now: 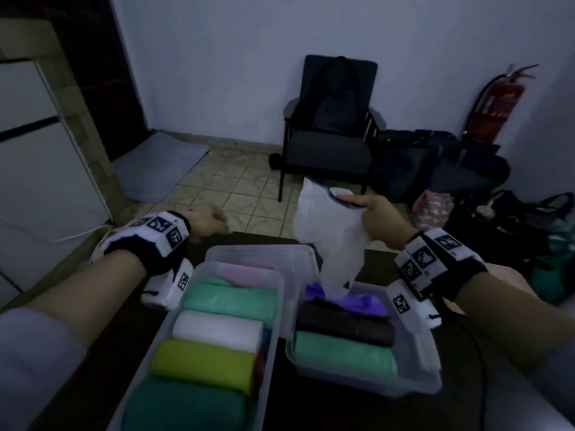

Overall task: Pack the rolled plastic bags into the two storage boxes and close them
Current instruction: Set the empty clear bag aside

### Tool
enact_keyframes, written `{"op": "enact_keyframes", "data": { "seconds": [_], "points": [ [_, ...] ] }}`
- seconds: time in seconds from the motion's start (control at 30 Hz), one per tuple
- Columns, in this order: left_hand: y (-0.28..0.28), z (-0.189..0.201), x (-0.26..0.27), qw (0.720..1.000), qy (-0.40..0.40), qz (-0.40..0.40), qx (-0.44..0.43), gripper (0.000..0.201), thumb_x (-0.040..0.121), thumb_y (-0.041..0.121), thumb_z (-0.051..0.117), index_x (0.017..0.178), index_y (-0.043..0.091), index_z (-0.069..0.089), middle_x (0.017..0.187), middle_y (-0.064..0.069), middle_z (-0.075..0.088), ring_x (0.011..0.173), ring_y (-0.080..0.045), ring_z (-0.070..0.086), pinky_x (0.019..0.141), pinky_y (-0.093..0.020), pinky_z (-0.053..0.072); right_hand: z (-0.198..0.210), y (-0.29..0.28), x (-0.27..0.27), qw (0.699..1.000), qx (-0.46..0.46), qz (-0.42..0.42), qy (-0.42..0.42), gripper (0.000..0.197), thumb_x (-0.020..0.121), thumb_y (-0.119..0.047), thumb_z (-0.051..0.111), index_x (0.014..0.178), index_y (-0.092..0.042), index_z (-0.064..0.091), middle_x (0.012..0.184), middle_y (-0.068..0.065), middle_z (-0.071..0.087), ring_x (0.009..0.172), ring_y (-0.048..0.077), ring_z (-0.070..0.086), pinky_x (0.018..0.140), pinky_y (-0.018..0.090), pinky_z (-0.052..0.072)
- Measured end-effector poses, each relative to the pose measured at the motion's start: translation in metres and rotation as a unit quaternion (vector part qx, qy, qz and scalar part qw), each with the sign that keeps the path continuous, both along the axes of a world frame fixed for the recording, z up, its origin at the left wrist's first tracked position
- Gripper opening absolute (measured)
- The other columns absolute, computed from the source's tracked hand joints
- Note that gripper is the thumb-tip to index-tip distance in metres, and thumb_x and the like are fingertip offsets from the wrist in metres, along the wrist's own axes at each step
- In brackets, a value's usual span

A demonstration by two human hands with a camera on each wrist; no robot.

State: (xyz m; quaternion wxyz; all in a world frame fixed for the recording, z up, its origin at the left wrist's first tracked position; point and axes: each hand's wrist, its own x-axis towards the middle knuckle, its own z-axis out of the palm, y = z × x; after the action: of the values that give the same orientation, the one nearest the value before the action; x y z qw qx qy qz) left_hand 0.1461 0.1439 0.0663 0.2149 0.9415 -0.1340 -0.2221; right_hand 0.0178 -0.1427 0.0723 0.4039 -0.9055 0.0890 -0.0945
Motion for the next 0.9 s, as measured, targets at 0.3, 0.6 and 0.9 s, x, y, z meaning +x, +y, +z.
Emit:
{"op": "enact_keyframes", "data": {
  "seconds": [0.3, 0.6, 0.9],
  "points": [
    [-0.074, 0.022, -0.133, 0.978, -0.036, -0.200, -0.050, 0.037, 0.094, 0.026, 0.054, 0.124, 0.004, 0.056, 0.117, -0.009, 0.059, 0.108, -0.023, 0.055, 0.080, -0.025, 0.041, -0.063, 0.004, -0.173, 0.942, -0.265, 0.042, 0.202, 0.061, 0.091, 0.005, 0.044, 0.138, -0.033, 0.044, 0.158, 0.004, 0.003, 0.138, 0.026, 0.032, 0.109, 0.029, 0.032],
    [-0.131, -0.069, -0.246, 0.960, -0.064, -0.251, -0.106, 0.047, 0.088, 0.031, 0.061, 0.128, 0.010, 0.049, 0.130, -0.011, 0.054, 0.120, -0.027, 0.050, 0.098, -0.034, 0.040, -0.096, 0.031, -0.255, 0.940, -0.329, -0.065, 0.063, 0.044, 0.088, -0.002, 0.051, 0.127, -0.022, 0.058, 0.146, 0.006, 0.037, 0.116, 0.032, 0.043, 0.097, 0.043, 0.041],
    [-0.181, -0.111, -0.347, 0.931, -0.164, -0.326, 0.025, 0.077, 0.090, 0.053, 0.047, 0.150, 0.019, 0.011, 0.157, -0.014, -0.003, 0.145, -0.030, -0.006, 0.116, -0.048, -0.003, -0.200, -0.013, -0.418, 0.907, -0.257, -0.328, -0.061, 0.059, 0.066, 0.017, 0.041, 0.117, -0.002, 0.064, 0.123, 0.020, 0.056, 0.098, 0.035, 0.047, 0.081, 0.042, 0.049]
  ]
}}
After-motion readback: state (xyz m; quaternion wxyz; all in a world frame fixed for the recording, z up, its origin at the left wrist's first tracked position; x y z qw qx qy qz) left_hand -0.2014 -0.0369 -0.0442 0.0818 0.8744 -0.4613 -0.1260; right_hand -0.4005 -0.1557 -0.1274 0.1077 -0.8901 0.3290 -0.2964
